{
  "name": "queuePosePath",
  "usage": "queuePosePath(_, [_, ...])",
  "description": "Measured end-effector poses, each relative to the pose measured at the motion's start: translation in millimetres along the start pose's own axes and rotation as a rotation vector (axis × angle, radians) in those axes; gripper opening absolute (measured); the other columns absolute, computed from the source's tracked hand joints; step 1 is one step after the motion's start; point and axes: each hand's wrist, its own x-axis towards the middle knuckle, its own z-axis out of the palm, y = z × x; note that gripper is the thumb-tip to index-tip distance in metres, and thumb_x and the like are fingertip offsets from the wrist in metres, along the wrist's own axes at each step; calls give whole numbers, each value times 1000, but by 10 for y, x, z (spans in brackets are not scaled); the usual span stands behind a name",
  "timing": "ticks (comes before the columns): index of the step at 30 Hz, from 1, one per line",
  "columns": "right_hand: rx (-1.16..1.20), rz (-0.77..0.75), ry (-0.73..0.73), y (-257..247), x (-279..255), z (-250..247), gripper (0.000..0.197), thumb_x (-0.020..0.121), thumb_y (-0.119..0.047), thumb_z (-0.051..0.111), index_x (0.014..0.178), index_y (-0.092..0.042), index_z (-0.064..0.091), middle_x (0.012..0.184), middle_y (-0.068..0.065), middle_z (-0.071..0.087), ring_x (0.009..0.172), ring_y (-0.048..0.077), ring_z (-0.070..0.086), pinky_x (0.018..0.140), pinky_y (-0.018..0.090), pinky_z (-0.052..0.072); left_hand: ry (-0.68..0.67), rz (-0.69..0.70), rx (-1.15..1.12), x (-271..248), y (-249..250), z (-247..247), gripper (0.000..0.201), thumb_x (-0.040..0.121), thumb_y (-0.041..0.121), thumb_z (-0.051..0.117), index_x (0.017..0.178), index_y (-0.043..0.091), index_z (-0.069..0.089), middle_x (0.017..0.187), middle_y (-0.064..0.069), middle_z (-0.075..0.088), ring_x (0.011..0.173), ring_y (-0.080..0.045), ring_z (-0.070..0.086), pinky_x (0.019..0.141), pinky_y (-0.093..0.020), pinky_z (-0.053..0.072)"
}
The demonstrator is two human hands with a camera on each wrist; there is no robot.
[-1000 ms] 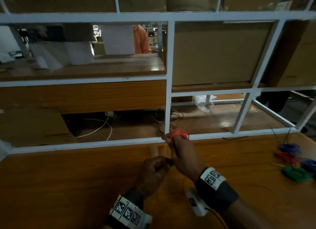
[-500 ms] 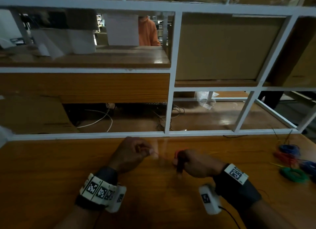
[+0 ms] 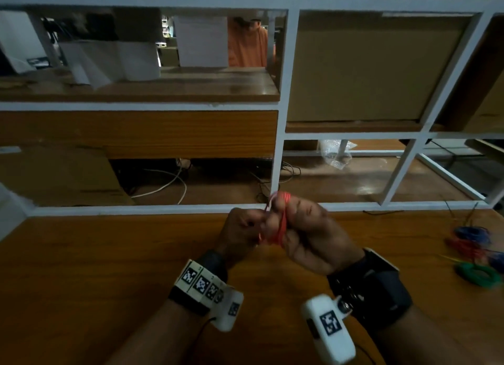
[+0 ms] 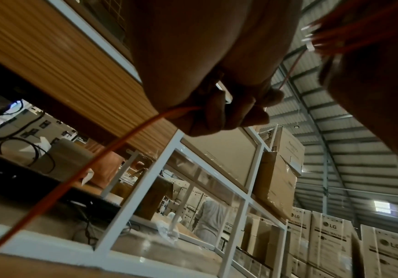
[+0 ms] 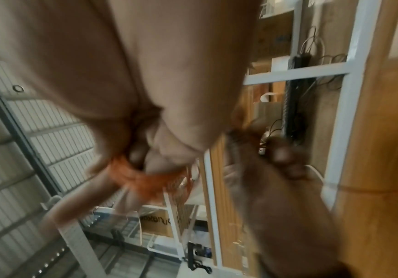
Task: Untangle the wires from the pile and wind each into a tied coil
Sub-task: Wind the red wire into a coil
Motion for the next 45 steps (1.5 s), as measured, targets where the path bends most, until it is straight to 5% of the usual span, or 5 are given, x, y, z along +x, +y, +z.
queuePosePath(11, [-1909, -48, 724, -109, 10, -516, 17, 98, -4, 53, 106, -18, 61, 111, -1, 63, 107, 13, 60, 93, 29, 51, 52, -111, 191, -361, -308, 48, 10, 93, 21, 65, 91, 17, 75, 65, 0, 65, 60, -10, 59, 55, -23, 48])
queuePosePath(19, [-1239, 748, 327, 77, -252, -435, 47, 108, -50, 37, 109, -17, 70, 104, -3, 77, 106, 22, 66, 98, 41, 47, -26, 98, 573, -264, 101, -424, 7, 87, 24, 71, 93, 25, 75, 89, 23, 71, 85, 4, 66, 70, -8, 48])
queuePosePath(30, [-217, 210, 202, -140, -112, 11, 30, 108, -17, 33, 107, 2, 57, 94, 22, 65, 92, 22, 72, 89, 32, 56, 186, -41, 95, -86, -1, -304, 13, 80, 31, 70, 88, 24, 76, 71, 1, 71, 60, -5, 60, 55, -21, 46])
queuePosePath(40, [-1553, -254, 863, -283, 172, -247, 33, 110, -32, 39, 104, -15, 66, 95, -3, 73, 87, 5, 68, 73, 24, 54, 0, -110, 180, -288, -197, 173, 16, 95, 23, 64, 83, 16, 72, 62, 12, 61, 59, -2, 54, 59, -17, 44])
queuePosePath(45, [-1789, 568, 653, -171, 5, -426, 10, 102, -15, 56, 102, -24, 61, 104, -5, 64, 97, 8, 63, 76, 19, 49, 34, -72, 470, -375, -73, -207, 11, 94, 31, 64, 89, 27, 73, 75, 15, 69, 68, -2, 64, 60, -16, 51])
